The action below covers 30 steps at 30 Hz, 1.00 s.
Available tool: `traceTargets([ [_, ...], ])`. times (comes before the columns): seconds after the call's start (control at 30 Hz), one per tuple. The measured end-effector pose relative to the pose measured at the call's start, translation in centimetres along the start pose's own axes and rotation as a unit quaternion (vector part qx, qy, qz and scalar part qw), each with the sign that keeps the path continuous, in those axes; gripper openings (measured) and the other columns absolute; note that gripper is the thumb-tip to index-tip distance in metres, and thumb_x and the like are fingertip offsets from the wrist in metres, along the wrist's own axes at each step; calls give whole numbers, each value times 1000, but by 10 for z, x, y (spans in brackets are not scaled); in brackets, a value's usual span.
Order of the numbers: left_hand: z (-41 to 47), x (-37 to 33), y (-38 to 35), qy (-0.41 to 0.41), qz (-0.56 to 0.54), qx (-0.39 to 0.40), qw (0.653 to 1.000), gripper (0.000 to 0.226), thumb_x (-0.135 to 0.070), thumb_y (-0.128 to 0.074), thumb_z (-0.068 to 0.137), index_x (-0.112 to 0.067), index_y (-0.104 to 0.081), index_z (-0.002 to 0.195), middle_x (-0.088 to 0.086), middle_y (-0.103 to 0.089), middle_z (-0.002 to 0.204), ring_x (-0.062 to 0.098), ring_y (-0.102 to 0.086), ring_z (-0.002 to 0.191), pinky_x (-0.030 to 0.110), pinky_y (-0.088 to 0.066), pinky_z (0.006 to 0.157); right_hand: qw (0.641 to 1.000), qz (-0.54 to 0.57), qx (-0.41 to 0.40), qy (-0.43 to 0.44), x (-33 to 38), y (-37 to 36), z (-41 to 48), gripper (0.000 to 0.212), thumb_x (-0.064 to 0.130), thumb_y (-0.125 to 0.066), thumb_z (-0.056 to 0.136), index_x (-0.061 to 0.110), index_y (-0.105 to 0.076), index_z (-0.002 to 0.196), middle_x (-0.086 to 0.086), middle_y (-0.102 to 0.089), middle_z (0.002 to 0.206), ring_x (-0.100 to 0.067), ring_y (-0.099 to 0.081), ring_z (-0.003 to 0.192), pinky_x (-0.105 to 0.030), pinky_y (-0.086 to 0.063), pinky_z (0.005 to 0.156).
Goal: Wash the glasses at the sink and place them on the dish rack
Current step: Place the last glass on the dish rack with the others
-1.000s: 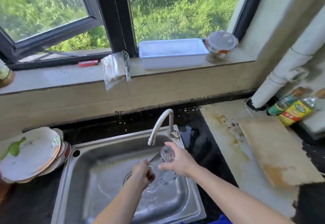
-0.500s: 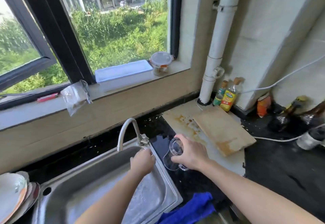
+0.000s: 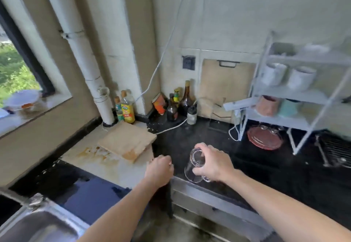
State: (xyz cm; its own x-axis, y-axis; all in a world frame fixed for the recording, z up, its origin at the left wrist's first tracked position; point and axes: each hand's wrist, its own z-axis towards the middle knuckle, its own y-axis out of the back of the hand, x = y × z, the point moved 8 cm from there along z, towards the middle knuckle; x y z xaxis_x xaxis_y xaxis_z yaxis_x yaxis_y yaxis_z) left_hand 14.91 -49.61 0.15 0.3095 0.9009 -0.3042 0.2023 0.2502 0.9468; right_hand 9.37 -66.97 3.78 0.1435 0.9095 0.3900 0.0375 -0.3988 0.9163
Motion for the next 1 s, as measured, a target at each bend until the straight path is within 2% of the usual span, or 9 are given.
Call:
traceTargets([
  [0.27, 23, -238, -80, -188, 39, 46, 980, 25, -30, -42, 94, -19, -61, 107, 4, -60, 111, 30, -60, 104, 36, -42, 86, 977, 13, -59, -204, -225, 73, -101, 73, 54, -68, 64, 42, -37, 129, 5, -56, 122, -28, -61, 104, -36, -48, 85],
  [0.47, 48, -376, -131, -297, 25, 106, 949, 25, -30, -44, 96, -17, -60, 109, 3, -58, 112, 28, -58, 101, 38, -42, 88, 938, 22, -93, -334, -351, 103, -157, 70, 54, -67, 66, 41, -38, 129, 6, -57, 118, -27, -61, 103, -35, -47, 80],
  [0.63, 82, -479, -152, -366, 15, 115, 923, 26, -31, -44, 97, -17, -60, 113, 2, -57, 113, 26, -57, 101, 37, -42, 88, 902, 38, -121, -412, -441, 133, -171, 70, 53, -67, 65, 40, -38, 128, 7, -56, 115, -27, -60, 101, -36, -47, 81],
  [0.9, 139, -622, -152, -406, -48, 122, 905, 29, -36, -43, 98, -16, -62, 106, 3, -62, 102, 23, -59, 96, 36, -47, 82, 857, 75, -188, -474, -561, 187, -174, 77, 50, -69, 69, 38, -34, 137, 3, -54, 124, -28, -62, 102, -37, -48, 85],
  [1.0, 159, -665, -150, -392, -103, 117, 907, 29, -38, -42, 99, -16, -59, 109, -1, -60, 90, 20, -58, 85, 34, -49, 75, 849, 95, -207, -477, -607, 204, -168, 77, 49, -72, 71, 37, -35, 137, 1, -57, 128, -27, -61, 107, -36, -47, 85],
])
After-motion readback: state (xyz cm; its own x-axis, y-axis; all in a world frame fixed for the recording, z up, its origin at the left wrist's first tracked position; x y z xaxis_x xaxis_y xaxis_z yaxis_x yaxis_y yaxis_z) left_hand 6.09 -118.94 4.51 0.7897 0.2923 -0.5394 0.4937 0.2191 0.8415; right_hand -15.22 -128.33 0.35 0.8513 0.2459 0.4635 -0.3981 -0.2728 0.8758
